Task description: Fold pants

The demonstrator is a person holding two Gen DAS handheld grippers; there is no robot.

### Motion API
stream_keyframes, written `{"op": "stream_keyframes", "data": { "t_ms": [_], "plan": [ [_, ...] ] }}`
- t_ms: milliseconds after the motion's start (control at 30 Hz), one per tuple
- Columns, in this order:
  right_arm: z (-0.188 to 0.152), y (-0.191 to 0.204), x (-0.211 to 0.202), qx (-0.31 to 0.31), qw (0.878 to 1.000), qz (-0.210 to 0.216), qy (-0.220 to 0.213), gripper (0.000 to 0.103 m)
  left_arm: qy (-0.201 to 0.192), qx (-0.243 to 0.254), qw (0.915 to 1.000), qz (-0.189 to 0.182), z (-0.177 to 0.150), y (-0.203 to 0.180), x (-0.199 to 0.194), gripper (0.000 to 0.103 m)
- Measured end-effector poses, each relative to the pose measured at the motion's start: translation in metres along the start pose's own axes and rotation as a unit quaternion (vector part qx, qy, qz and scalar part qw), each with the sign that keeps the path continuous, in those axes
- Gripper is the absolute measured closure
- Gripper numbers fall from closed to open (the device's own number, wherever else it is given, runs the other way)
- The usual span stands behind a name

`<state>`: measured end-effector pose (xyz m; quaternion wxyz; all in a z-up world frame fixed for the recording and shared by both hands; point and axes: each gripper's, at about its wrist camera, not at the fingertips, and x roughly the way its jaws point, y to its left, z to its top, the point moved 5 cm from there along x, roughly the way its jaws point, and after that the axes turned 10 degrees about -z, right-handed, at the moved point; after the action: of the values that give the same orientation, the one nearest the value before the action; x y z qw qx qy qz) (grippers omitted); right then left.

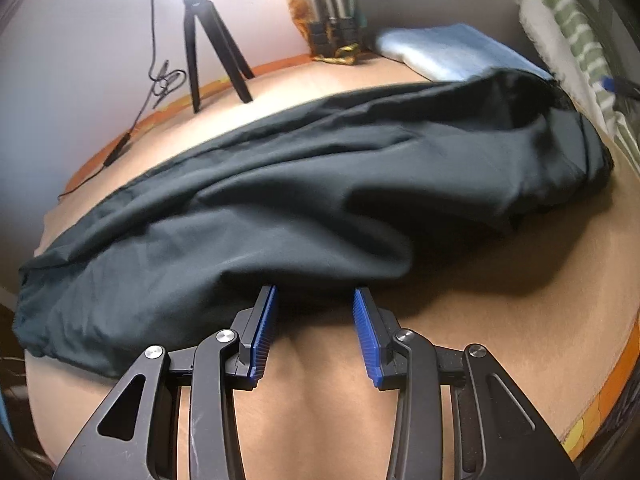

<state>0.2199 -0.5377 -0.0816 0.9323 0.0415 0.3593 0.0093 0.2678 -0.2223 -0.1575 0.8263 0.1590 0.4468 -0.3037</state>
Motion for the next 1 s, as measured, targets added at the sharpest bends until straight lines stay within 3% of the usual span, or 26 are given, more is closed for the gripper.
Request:
{"op": "stream_keyframes", "data": {
  "t_ms": [100,233,467,700,733,833,933,1000],
  "plan": [
    [-0.012,0.047,-0.010,-0.004,0.997,0.074,0.018,0.031,-0.007,-0.015,0.9999,0.000,0.007,0.009,0.000,0.066],
    [-0.042,0.114,0.017,0.022,0.979,0.182,0.094,0.031,-0.016,-0.028,0.9995,0.000,0.012,0.019,-0.003,0.066],
    [-0.056,0.174,0.092,0.032,0.971,0.183,0.151,0.032,-0.029,-0.046,0.9985,-0.005,0.009,0.038,-0.019,0.066],
    [-0.041,0.178,0.128,0.065,0.977,0.160,0.128,0.030,-0.037,-0.075,0.9965,-0.004,-0.008,0.061,-0.037,0.066],
    [-0.036,0.181,0.130,0.067,0.977,0.160,0.124,0.032,-0.037,-0.078,0.9962,-0.004,-0.010,0.064,-0.038,0.066],
    [-0.032,0.190,0.142,0.082,0.970,0.180,0.140,0.081,-0.038,-0.084,0.9957,-0.003,-0.016,0.068,-0.044,0.066],
    [-0.027,0.194,0.139,0.111,0.962,0.204,0.143,0.093,-0.048,-0.082,0.9954,-0.004,-0.018,0.069,-0.053,0.066],
    [-0.022,0.193,0.128,0.125,0.955,0.227,0.142,0.094,-0.055,-0.082,0.9951,-0.007,-0.018,0.070,-0.059,0.066]
  ]
}}
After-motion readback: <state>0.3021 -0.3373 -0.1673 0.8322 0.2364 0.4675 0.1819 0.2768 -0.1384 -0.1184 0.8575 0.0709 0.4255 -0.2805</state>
